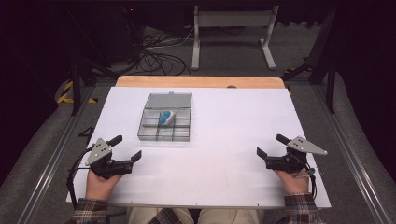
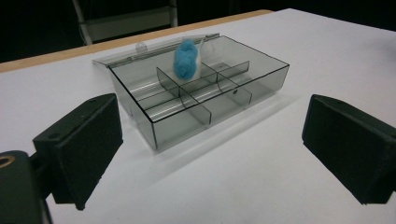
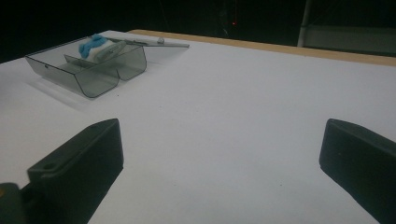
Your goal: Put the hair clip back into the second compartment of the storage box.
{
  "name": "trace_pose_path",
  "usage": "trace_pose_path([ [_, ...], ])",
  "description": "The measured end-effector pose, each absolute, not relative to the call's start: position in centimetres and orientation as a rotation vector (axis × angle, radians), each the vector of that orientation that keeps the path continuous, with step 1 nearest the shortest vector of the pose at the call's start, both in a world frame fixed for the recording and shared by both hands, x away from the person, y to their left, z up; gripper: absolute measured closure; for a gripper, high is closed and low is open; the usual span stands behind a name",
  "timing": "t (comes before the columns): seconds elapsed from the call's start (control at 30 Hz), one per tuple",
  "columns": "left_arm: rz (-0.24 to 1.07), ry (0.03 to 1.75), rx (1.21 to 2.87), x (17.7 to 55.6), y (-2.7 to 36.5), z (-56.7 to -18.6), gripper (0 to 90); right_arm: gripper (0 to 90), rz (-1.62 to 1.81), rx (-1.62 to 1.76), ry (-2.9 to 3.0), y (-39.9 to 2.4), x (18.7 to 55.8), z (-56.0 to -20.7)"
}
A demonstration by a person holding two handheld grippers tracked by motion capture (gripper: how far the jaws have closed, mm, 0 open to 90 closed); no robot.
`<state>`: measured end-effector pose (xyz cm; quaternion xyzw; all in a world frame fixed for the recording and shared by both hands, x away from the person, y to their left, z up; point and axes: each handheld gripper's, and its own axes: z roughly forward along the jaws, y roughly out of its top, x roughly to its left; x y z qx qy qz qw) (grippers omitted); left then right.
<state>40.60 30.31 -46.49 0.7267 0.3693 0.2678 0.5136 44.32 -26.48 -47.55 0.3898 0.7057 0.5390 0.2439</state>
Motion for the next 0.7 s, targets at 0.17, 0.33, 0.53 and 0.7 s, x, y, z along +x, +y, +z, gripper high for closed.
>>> trace_pose_path([
  [0.17, 0.647, 0.888, 1.748, 40.59, 30.34, -46.48, 5.7, 0.2, 1.473, 1.065, 1.928, -26.47, 44.35, -47.58],
  [0.33, 0.645, 0.888, 1.745, 40.58, 30.33, -46.49, 5.7, 0.2, 1.475, 1.067, 1.925, -26.54, 44.31, -47.57],
  [0.53, 0.648, 0.887, 1.746, 40.6, 30.3, -46.5, 5.7, 0.2, 1.473, 1.066, 1.926, -26.46, 44.33, -47.61],
  [0.7, 0.651, 0.889, 1.749, 40.61, 30.3, -46.51, 5.7, 0.2, 1.467, 1.062, 1.932, -26.48, 44.38, -47.65],
])
